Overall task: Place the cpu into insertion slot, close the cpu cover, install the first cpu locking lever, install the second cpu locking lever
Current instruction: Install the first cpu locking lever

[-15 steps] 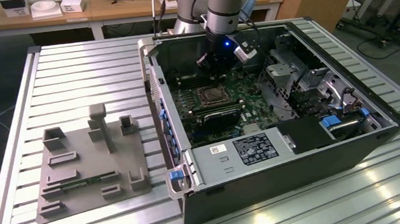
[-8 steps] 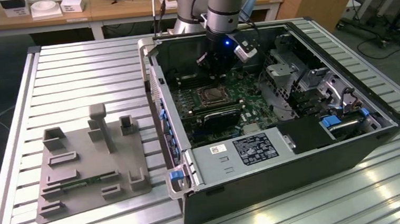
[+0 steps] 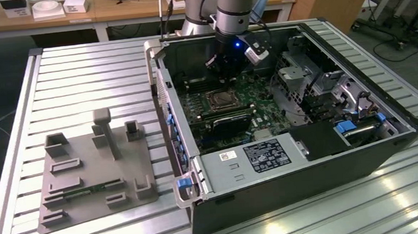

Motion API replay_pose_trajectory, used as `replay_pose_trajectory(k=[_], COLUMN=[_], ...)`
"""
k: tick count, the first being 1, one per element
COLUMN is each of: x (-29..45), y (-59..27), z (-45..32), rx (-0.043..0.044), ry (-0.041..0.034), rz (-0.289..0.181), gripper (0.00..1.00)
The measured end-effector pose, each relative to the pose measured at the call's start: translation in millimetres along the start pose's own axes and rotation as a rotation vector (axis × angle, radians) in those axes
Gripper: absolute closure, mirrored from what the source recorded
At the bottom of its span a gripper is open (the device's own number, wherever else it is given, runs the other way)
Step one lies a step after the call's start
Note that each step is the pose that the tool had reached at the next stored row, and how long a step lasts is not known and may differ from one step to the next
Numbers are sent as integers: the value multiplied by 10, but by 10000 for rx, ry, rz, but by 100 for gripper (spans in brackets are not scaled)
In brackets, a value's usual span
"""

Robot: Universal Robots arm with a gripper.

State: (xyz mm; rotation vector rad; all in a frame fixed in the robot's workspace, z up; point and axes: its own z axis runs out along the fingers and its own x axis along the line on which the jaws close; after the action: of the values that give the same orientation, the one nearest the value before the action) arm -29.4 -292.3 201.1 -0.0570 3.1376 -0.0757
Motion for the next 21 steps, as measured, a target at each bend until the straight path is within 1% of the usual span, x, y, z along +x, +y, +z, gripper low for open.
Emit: replay_pose_trajectory(k=[2,9,12,17,19,21], x=[0,0,0,-2,-2,-2], y=[0,0,1,4,8,9], z=[0,3,6,11,11,9], rx=[43,144,208,339,371,384], ry=[2,6,8,13,14,16], rz=[0,5,7,12,14,13], gripper=[90,90,90,90,90,90])
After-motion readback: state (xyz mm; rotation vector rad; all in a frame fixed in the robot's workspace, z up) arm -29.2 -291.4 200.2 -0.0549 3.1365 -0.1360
